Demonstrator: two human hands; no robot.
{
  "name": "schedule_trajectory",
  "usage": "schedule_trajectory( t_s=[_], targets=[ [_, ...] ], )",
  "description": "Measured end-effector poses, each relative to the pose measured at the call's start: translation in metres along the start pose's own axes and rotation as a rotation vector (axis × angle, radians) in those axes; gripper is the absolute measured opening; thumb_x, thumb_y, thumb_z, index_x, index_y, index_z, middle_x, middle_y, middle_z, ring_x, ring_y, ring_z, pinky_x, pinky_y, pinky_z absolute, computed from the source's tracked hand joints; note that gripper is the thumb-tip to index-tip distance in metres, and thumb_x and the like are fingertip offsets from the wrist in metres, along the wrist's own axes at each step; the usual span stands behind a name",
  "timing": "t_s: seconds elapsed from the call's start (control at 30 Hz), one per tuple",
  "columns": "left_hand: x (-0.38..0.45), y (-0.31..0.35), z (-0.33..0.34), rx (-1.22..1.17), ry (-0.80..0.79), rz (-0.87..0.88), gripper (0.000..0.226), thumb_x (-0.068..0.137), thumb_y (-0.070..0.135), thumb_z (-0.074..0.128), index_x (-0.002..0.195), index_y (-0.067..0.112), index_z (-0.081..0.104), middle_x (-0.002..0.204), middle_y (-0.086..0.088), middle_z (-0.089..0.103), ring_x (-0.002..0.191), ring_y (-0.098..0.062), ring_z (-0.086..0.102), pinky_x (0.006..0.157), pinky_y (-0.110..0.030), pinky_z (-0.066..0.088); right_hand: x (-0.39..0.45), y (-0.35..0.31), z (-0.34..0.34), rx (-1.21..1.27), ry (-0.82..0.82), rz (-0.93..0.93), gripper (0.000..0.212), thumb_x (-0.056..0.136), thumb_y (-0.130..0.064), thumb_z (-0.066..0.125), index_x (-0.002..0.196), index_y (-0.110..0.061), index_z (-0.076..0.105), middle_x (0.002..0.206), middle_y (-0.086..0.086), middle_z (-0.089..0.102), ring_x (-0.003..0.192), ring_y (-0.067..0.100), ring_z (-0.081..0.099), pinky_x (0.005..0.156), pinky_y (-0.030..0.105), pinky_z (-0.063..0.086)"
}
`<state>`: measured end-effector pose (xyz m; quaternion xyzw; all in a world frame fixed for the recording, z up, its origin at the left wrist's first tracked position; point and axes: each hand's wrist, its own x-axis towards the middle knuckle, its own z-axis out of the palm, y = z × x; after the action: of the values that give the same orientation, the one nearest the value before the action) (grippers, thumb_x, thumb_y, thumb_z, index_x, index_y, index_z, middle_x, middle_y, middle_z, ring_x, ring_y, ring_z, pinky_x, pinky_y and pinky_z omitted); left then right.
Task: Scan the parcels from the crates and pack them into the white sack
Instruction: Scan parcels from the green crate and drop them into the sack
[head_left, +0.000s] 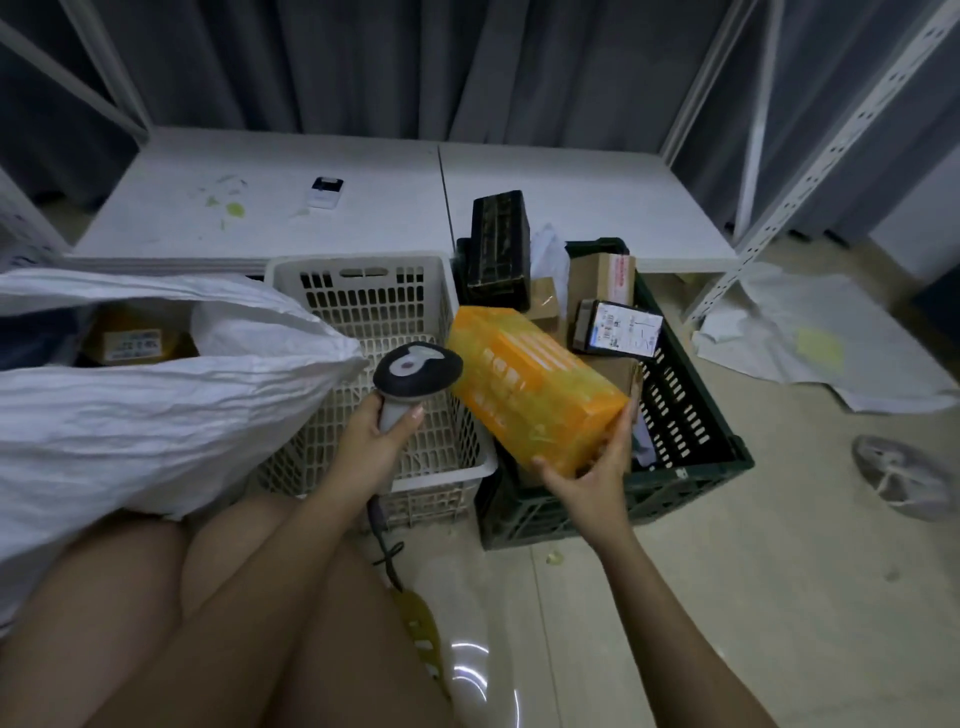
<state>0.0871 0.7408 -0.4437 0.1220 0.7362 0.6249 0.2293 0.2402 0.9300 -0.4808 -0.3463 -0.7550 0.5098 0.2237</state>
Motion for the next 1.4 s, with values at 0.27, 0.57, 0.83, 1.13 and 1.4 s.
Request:
schedule_trajectory(
  t_s=[0.27, 0.57, 0.83, 1.13, 1.4],
  targets=[
    [-0.011, -0.002, -0.006, 0.049, -0.074, 0.024, 0.03, 0.094, 0.017, 0.057, 0.124, 0.017, 0.051, 0.115, -0.005, 0.06, 0.105, -0.021, 0.059, 0.09, -0.035, 0.046, -0.027, 0.012, 0.011, -0.136, -0.057, 0.007, 0.134, 0.067, -0.029, 0.088, 0.152, -0.036, -0.015, 0.161, -0.006, -0.006, 0.145, 0.01, 0.009, 0.116, 0.044, 0.025],
    [0.009, -0.01, 0.006, -0.041, -0.113, 0.008, 0.044, 0.094, 0.015, 0.057, 0.136, 0.014, 0.044, 0.125, -0.002, 0.056, 0.114, -0.016, 0.055, 0.094, -0.026, 0.047, 0.024, -0.046, 0.012, -0.344, -0.066, -0.098, 0.085, 0.076, -0.077, 0.047, 0.149, -0.038, 0.028, 0.162, -0.001, 0.011, 0.148, 0.017, 0.005, 0.116, 0.046, 0.012],
    [0.03, -0.019, 0.001, -0.219, -0.088, -0.066, 0.033, 0.093, 0.013, 0.057, 0.125, 0.02, 0.05, 0.125, -0.006, 0.06, 0.115, -0.025, 0.058, 0.103, -0.045, 0.044, 0.057, -0.05, 0.017, 0.019, -0.327, 0.464, 0.077, 0.084, -0.046, 0.069, 0.146, -0.028, 0.027, 0.129, -0.001, 0.047, 0.109, 0.023, 0.051, 0.086, 0.039, 0.045],
    [0.03, -0.02, 0.004, -0.242, -0.119, -0.047, 0.031, 0.095, 0.015, 0.055, 0.122, 0.027, 0.049, 0.125, -0.001, 0.06, 0.115, -0.023, 0.058, 0.102, -0.041, 0.044, 0.027, -0.039, 0.02, -0.183, 0.092, -0.023, 0.068, 0.077, -0.046, 0.078, 0.133, -0.028, 0.045, 0.142, 0.003, 0.033, 0.122, 0.019, 0.042, 0.093, 0.033, 0.041],
    [0.025, -0.016, 0.013, -0.24, -0.174, -0.025, 0.027, 0.095, 0.014, 0.053, 0.117, 0.029, 0.051, 0.117, 0.005, 0.061, 0.112, -0.023, 0.061, 0.098, -0.04, 0.047, 0.001, -0.005, 0.006, -0.506, 0.011, -0.124, 0.079, 0.073, -0.052, 0.078, 0.142, -0.037, 0.041, 0.153, 0.004, 0.009, 0.141, 0.027, 0.011, 0.11, 0.05, 0.026]
  ],
)
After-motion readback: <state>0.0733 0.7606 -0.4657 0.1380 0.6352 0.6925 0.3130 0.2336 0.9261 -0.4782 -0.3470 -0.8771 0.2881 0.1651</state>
